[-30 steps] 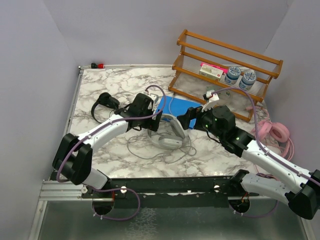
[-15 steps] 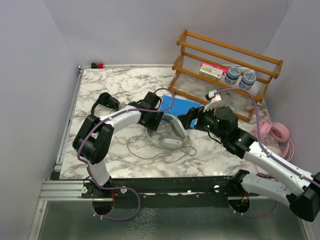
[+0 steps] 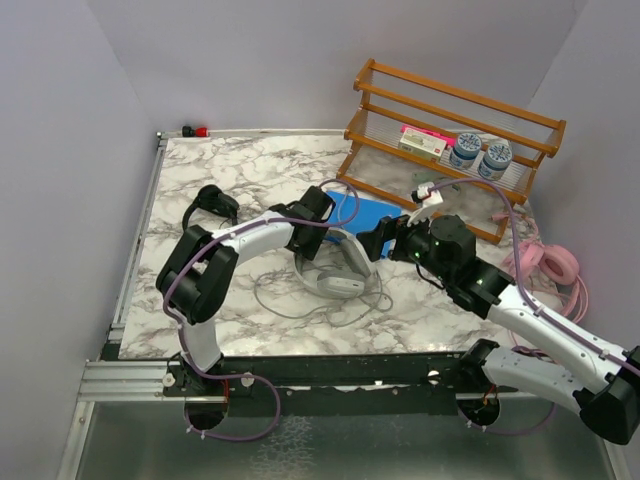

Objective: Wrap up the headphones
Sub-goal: Pick up the headphones from the center of the board.

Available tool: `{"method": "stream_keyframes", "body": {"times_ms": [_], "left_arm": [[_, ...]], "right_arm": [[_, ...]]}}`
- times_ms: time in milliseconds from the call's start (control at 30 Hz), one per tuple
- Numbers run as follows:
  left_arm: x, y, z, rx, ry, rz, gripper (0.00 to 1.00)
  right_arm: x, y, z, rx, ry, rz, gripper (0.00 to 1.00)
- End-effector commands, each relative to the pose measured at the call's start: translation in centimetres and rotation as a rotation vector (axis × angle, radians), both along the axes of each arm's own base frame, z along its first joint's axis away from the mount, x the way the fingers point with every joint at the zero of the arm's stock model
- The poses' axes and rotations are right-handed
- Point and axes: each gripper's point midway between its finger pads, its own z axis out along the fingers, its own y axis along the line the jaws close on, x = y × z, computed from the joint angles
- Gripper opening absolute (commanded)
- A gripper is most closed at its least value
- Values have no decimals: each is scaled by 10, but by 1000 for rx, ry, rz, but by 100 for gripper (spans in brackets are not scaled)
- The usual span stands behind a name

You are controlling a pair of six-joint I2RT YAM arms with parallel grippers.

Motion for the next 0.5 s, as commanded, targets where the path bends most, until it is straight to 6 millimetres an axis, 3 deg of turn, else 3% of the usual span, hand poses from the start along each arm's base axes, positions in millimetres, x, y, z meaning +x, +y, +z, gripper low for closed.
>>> {"method": "stream_keyframes", "body": {"times_ms": [0, 133, 333, 467], "left_arm": [[8, -1, -1, 33, -21, 14, 41], [11, 0, 7, 44, -44, 36, 36], [19, 6, 48, 36, -154, 117, 24], [14, 17, 64, 41, -191, 141, 9]], "right_arm": [[-1, -3, 3, 3, -15, -11, 98], [-1, -5, 4, 13, -23, -19, 98], [0, -10, 4, -8, -29, -41, 98], [0, -10, 7, -12, -31, -38, 98]]}}
